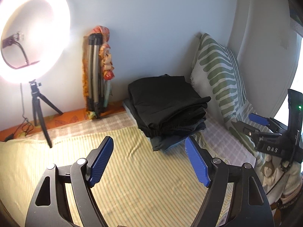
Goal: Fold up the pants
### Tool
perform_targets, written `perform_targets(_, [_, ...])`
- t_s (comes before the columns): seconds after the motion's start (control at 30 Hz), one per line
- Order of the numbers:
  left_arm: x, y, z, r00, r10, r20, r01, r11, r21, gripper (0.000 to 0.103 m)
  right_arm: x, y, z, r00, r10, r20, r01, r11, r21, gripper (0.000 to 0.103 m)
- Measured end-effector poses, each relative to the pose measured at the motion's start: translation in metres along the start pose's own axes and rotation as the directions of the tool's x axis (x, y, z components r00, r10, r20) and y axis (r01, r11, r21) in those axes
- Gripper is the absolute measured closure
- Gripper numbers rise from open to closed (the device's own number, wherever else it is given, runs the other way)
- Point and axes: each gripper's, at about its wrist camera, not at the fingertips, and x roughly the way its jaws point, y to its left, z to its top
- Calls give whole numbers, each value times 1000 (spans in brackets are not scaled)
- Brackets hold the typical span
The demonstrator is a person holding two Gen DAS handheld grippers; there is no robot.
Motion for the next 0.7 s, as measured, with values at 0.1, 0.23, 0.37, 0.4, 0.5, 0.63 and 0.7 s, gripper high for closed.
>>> perform_targets(0.1, [-12,-2,-9,999,31,13,-31,999,24,23,-13,13,-8,999,-17,32,17,1000,-12,5])
perform_targets(0.23, [-26,-2,-23,996,78,38,-79,996,38,21,-24,29,-19,998,-32,57,34,999,-20,5])
perform_targets(0.37, [-34,3,-36,993,106,47,-107,994,22,20,-29,37,-28,997,-21,73,21,1000,3,4])
perform_targets(0.4, [-35,4,-39,993,113,47,-114,993,19,19,-30,39,-31,997,-20,75,20,1000,8,4])
perform_targets(0.5, [-37,6,-48,990,136,50,-137,990,23,19,-28,43,-39,997,-25,78,23,1000,18,1])
perform_targets(0.63, [-34,8,-59,991,133,33,-134,990,37,18,-21,50,-50,997,-33,70,32,999,19,1])
perform_targets(0.7, [-31,8,-64,990,137,22,-138,989,46,18,-15,51,-56,998,-25,60,23,999,38,1])
